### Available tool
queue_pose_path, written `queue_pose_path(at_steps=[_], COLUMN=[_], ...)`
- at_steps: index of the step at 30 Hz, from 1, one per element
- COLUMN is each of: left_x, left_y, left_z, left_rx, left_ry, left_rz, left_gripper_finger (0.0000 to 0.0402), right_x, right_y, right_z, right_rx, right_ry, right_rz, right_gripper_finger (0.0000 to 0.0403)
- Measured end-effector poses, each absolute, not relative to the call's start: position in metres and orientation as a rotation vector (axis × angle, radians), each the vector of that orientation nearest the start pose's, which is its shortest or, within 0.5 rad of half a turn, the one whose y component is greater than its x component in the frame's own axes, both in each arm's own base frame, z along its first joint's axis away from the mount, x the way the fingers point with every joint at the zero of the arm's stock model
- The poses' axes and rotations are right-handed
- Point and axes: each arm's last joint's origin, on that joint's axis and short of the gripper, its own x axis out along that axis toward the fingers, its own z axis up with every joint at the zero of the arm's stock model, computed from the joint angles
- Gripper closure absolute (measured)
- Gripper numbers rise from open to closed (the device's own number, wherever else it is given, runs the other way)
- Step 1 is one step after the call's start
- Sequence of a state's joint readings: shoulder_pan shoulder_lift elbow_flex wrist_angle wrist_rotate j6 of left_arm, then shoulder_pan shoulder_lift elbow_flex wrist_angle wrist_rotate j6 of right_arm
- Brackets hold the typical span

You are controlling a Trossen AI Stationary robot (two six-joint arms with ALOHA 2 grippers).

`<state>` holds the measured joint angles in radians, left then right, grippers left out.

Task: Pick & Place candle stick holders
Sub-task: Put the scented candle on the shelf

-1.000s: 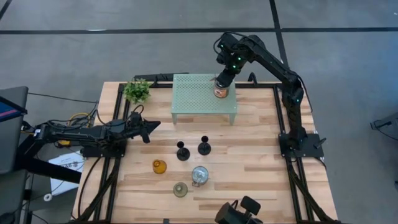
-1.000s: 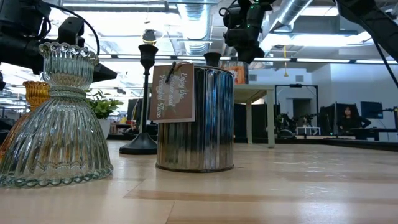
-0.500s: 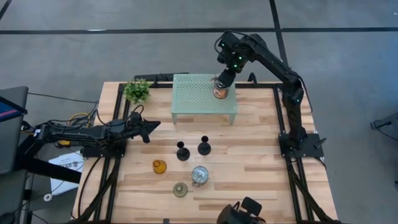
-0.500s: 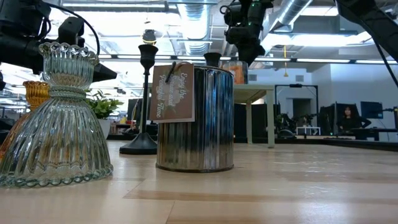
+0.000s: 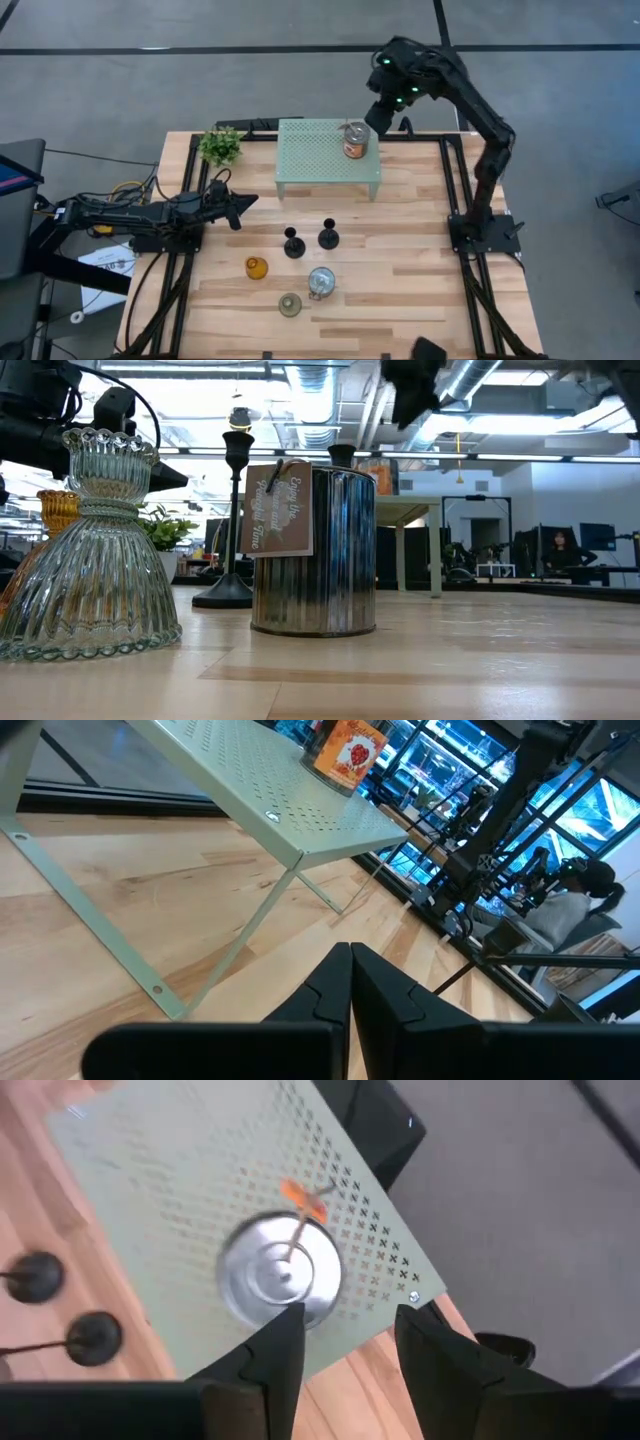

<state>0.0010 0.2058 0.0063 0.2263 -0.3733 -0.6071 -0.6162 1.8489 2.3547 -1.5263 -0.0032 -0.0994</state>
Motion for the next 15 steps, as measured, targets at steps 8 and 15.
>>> queue_pose_path(at_steps=[8, 15], left_x=[0.108, 0.108], left_y=[0.011, 0.011], left_z=[0.17, 0.171], left_rx=[-0.605, -0.606], left_ry=[-0.139, -0.145], left_rz=[0.355, 0.353], left_gripper_finger=[0.0392, 0.0392], right_x=[0.232, 0.207], right_y=[-0.135, -0.105], right_z=[0.497, 0.519], right_rx=[0.165, 0.149], right_ry=[0.8, 0.686], right_rz=[-0.474, -0.441], right_gripper_finger=[0.0277, 0.0284])
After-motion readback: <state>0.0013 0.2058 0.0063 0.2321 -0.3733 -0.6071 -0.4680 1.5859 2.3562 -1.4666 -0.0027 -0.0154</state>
